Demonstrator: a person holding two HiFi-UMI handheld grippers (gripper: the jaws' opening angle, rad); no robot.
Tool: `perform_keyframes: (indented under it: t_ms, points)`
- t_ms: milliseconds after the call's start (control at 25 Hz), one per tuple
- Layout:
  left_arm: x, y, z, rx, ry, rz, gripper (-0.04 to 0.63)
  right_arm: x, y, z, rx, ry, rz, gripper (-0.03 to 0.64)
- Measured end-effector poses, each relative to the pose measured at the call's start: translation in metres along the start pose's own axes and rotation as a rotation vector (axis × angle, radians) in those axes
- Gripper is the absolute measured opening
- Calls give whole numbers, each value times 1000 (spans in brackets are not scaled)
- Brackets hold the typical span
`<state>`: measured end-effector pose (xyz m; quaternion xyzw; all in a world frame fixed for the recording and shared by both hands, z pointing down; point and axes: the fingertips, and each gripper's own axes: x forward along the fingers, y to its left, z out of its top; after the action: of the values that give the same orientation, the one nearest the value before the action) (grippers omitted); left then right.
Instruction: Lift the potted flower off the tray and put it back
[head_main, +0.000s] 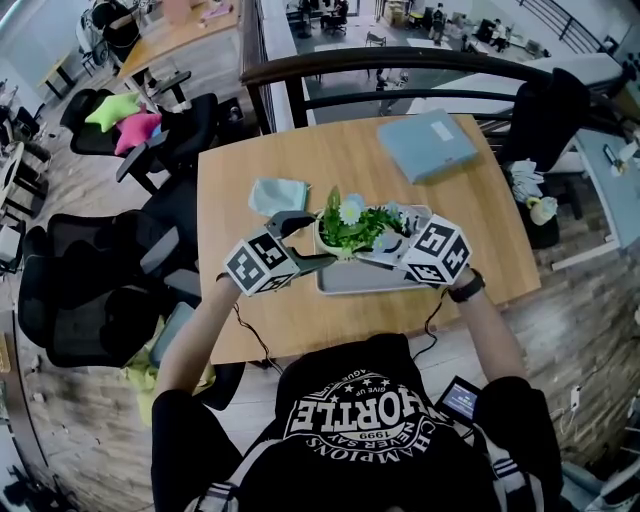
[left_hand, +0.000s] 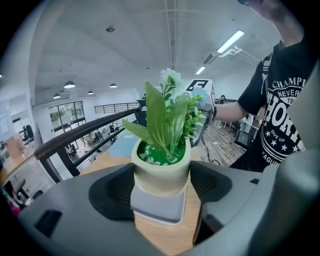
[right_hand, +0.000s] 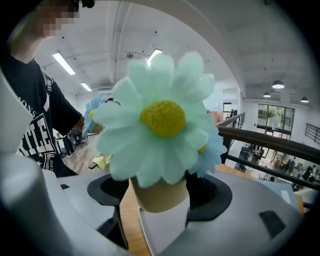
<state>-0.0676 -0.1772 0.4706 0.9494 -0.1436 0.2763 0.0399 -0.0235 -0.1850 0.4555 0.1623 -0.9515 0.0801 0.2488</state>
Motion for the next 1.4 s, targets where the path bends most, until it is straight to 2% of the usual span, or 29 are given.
perform_keyframes:
  t_ms: [240, 440, 1400]
  points:
    - [-9, -2, 15, 26, -30, 12, 365, -11, 4, 16, -33, -17, -32, 374]
    - [-1, 0, 11, 53, -2, 22, 367, -10, 1, 11, -70, 5, -68, 376]
    - [13, 7, 16, 82, -12, -3, 368, -15, -12, 3, -44, -18, -108, 376]
